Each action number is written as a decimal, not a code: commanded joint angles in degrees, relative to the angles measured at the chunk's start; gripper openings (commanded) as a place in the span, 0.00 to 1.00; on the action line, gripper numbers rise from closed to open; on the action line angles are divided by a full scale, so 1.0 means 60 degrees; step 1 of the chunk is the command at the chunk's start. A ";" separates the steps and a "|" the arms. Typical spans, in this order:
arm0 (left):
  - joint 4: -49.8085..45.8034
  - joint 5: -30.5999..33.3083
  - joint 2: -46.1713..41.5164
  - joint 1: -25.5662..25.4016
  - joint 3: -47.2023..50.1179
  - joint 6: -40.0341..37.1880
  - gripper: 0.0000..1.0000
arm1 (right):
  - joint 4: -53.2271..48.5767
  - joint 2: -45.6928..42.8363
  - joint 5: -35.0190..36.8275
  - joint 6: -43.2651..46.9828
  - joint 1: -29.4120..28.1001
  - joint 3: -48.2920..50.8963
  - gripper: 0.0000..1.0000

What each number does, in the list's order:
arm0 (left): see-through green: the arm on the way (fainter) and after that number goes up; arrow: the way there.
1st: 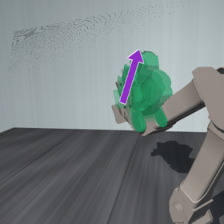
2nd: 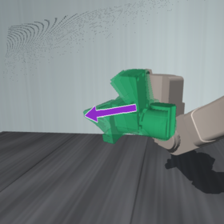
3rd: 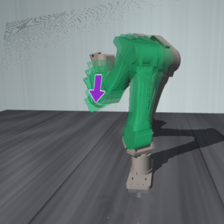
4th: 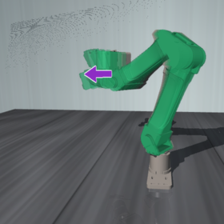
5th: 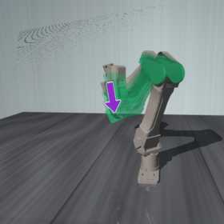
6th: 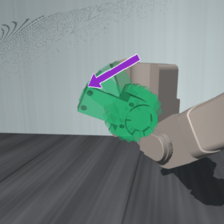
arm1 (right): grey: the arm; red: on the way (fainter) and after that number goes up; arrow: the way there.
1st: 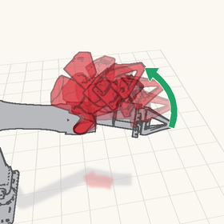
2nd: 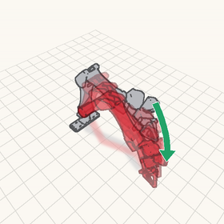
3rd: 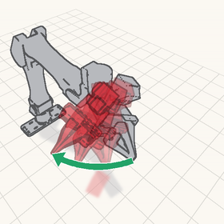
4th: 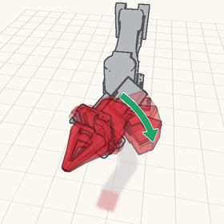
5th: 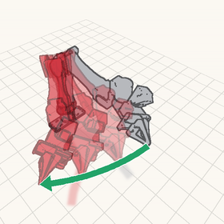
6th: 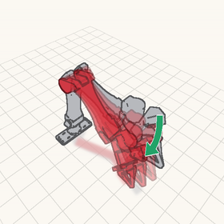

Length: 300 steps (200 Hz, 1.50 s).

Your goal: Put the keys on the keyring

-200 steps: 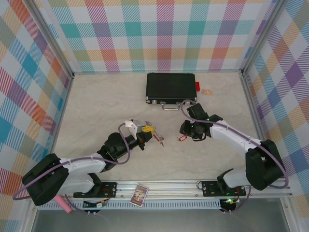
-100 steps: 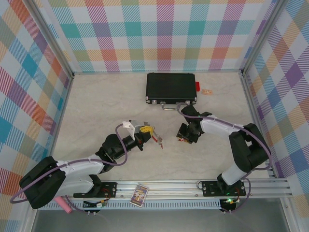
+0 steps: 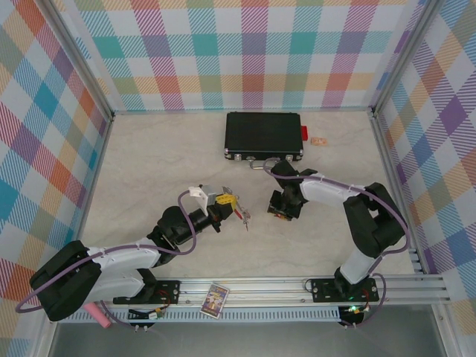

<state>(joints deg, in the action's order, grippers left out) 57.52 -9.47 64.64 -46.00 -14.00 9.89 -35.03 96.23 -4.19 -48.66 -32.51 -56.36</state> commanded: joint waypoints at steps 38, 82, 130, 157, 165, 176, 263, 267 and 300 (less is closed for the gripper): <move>0.0448 -0.0244 -0.0013 -0.0109 -0.0025 0.0227 0.00 | -0.1224 -0.0170 0.1016 0.0917 -0.0016 -0.0175 0.32; 0.0434 -0.0311 -0.0057 -0.0105 -0.0026 0.0281 0.00 | -0.1424 -0.0397 0.1619 0.1344 0.0013 -0.0059 0.32; 0.0433 -0.0302 -0.0106 -0.0106 -0.0019 0.0300 0.00 | 0.0951 -0.1823 0.0530 0.0799 -0.0036 0.1339 0.32; 0.0448 -0.0237 -0.0111 -0.0103 0.0002 0.0327 0.00 | 0.2898 -0.2874 0.0640 -0.0309 -0.0448 0.2672 0.32; 0.0470 -0.0235 -0.0120 -0.0098 0.0018 0.0342 0.00 | 0.3508 -0.3107 0.0745 -0.0776 -0.0611 0.3123 0.32; 0.0489 -0.0241 -0.0111 -0.0110 0.0018 0.0358 0.00 | 0.4217 -0.3386 0.0924 -0.1331 -0.0810 0.3636 0.32; 0.0598 -0.0310 -0.0078 -0.0103 0.0011 0.0505 0.00 | 0.7140 -0.3695 0.2333 -0.4019 -0.1657 0.5562 0.27; 0.0595 -0.0310 -0.0083 -0.0103 0.0017 0.0503 0.00 | 0.7156 -0.3643 0.2338 -0.4076 -0.1657 0.5562 0.27; 0.0598 -0.0338 -0.0087 -0.0107 0.0022 0.0505 0.00 | 0.7088 -0.3543 0.2612 -0.4359 -0.1679 0.5529 0.26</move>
<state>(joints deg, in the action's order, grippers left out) 57.54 -10.09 64.64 -46.00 -14.00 12.43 4.71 74.54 9.02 -71.26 -42.09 -23.55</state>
